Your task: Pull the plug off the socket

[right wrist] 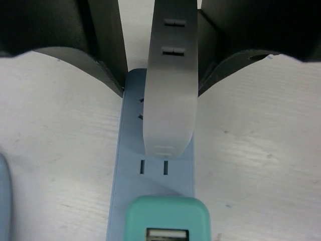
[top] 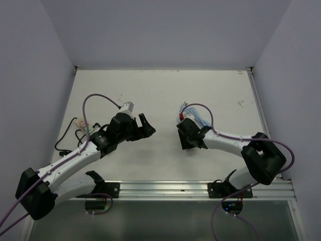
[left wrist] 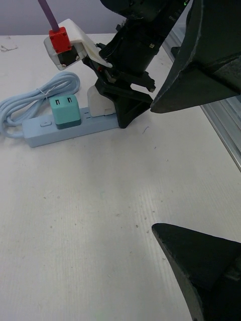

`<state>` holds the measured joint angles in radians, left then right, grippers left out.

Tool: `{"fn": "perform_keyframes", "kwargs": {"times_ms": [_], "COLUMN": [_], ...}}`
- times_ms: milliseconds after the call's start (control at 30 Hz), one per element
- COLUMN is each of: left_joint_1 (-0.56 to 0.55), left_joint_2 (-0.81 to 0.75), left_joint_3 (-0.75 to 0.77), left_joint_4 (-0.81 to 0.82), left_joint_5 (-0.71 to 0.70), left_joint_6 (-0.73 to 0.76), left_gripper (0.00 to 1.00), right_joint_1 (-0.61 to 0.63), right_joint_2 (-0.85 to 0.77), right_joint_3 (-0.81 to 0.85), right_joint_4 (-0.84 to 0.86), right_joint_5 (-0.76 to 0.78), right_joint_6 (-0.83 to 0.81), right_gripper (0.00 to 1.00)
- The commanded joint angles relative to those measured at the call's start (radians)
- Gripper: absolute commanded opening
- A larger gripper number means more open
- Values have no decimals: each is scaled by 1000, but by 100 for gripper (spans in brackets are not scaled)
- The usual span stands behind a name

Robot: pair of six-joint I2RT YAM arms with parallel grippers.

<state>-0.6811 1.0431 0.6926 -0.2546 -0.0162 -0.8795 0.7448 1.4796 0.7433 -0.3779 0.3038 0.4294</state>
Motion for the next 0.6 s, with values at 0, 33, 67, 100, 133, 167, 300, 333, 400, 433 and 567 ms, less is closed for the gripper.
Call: {"fn": "perform_keyframes", "kwargs": {"times_ms": [0,33,67,100,133,167,300,333,400,433,567], "left_joint_1": [-1,-3,-2,-1,-1,-3,-1,-1,-3,-2,-3], "left_joint_2": [-48,-55,-67,-71,-75,-77,-74,-72,-60,-49,4], "left_joint_3": [-31,-41,-59,-68,-74,-88,-99,-100,-107,-116,-136], "left_joint_4": [-37,-37,-38,-35,-31,-29,-18,-9,8,30,113], "left_joint_5": [-57,-59,-62,-62,-62,-62,-62,-62,-57,-54,-28], "left_joint_6": [-15,-22,-36,-45,-52,-61,-73,-75,-82,-91,-122], "left_gripper": [94,94,94,94,94,94,94,94,94,94,94], "right_joint_1": [99,111,126,154,168,182,229,231,234,234,235], "right_joint_2": [25,37,48,59,79,88,114,116,108,102,51], "right_joint_3": [62,74,82,90,105,111,114,108,102,99,113], "right_joint_4": [89,92,97,96,96,96,103,105,109,108,70], "right_joint_5": [-158,-167,-186,-189,-189,-189,-184,-184,-190,-192,-172], "right_joint_6": [101,109,117,127,134,135,167,173,184,184,183], "right_gripper": [10,11,11,11,11,11,12,15,33,41,67]}}
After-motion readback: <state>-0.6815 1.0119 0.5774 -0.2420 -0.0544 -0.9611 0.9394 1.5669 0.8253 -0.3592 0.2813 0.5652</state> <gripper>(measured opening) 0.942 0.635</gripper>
